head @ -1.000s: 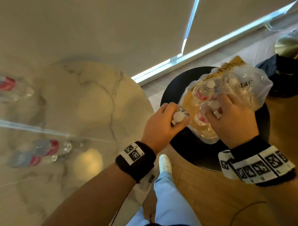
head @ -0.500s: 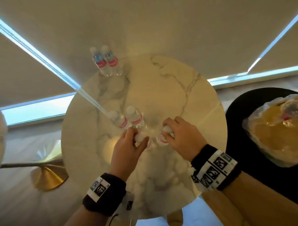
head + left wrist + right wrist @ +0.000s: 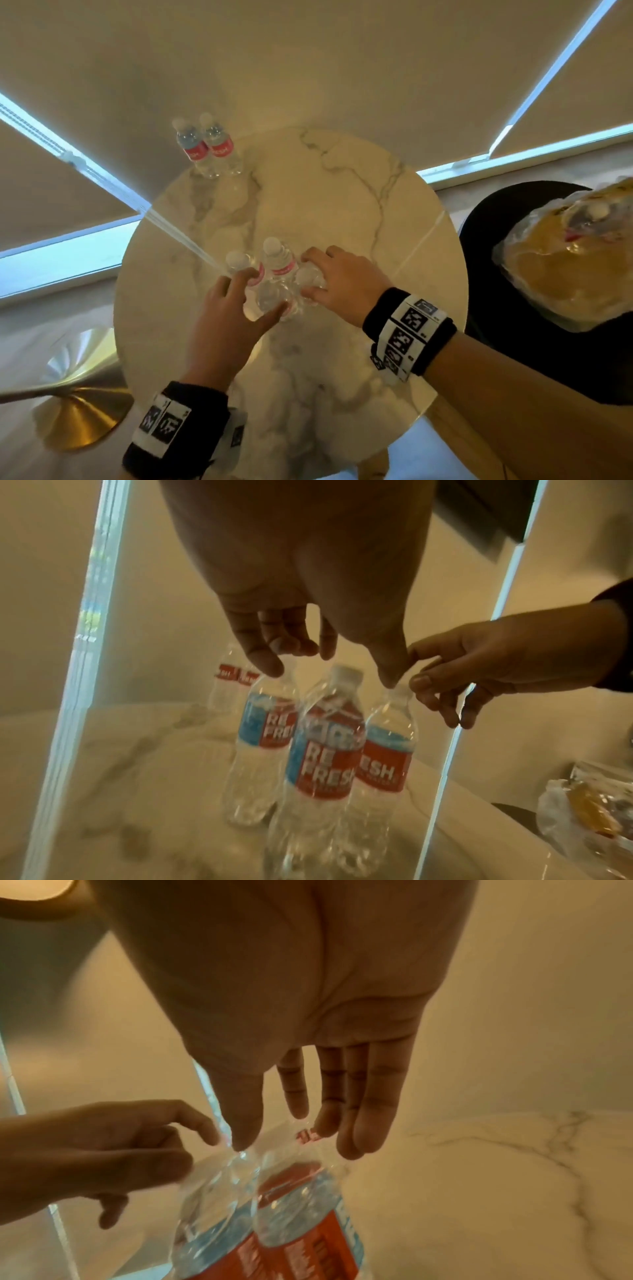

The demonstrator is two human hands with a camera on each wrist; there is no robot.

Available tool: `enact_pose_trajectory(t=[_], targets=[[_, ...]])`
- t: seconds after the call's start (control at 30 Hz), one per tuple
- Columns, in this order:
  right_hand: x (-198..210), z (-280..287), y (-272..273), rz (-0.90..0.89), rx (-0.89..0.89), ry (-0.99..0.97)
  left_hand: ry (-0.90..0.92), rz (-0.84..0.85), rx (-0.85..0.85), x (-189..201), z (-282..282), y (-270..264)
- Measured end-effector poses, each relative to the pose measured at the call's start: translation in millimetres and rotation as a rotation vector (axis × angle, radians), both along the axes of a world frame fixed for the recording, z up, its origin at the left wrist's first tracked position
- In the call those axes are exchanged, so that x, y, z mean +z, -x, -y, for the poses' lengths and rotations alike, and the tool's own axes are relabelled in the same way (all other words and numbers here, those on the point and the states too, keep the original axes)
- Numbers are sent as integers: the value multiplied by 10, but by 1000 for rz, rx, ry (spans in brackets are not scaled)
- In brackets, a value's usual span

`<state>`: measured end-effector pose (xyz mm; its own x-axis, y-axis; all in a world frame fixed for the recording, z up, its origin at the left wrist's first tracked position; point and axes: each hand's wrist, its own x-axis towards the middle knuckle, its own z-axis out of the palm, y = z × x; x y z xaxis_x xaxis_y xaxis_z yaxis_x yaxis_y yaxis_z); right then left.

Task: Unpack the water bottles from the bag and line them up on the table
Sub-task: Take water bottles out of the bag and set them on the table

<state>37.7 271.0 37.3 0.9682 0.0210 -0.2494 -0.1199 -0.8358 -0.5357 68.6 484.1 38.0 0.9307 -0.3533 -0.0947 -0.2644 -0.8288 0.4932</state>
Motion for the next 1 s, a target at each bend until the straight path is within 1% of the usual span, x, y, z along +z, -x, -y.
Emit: enact_pose_trajectory(t=[0.07, 0.13, 0.2, 0.27, 0.33, 0.43, 0.5, 0.57, 0.63, 0.7, 0.73, 0.8, 0.83, 0.87, 0.9, 0.93, 1.0], targets=[[32, 269, 138, 41, -90, -51, -10, 95, 13, 212, 93, 48], [58, 644, 346, 102, -243, -91, 48, 167, 10, 417, 314, 130], [39, 1111, 585, 146, -434, -103, 155, 209, -42, 568, 687, 237], [-18, 1635, 834, 143, -624, -50, 277, 183, -130, 626, 1203, 350], [-126, 2184, 1108, 106, -800, -2, 360, 122, -227, 579, 1803, 458], [-303, 2916, 1460, 54, -998, 38, 365, 1, -396, 355, 2775, 614], [-488, 3333, 1621, -10, -1118, -7, 308, -67, -518, 119, 3434, 703], [-727, 3698, 1710, -62, -1231, -120, 245, -108, -643, -153, 4058, 781], [-940, 3990, 1750, -143, -1304, -169, 205, -149, -749, -407, 4587, 850], [-1084, 4219, 1744, -163, -1343, -225, 167, -206, -791, -648, 5011, 891], [-1118, 4308, 1724, -146, -1355, -218, 141, -227, -791, -767, 5186, 899], [-1176, 4480, 1659, -132, -1352, -120, 100, -244, -762, -978, 5484, 893], [-1150, 4518, 1605, -121, -1374, -156, 88, -239, -743, -1066, 5604, 884], [-1150, 4569, 1568, -129, -1358, -185, 77, -232, -728, -1132, 5714, 880], [-1207, 4647, 1547, -123, -1330, -171, 64, -238, -710, -1176, 5809, 873], [-1228, 4705, 1509, -148, -1350, -193, 54, -257, -688, -1195, 5887, 868], [-1298, 4806, 1482, -156, -1351, -150, 54, -272, -651, -1202, 6018, 859]])
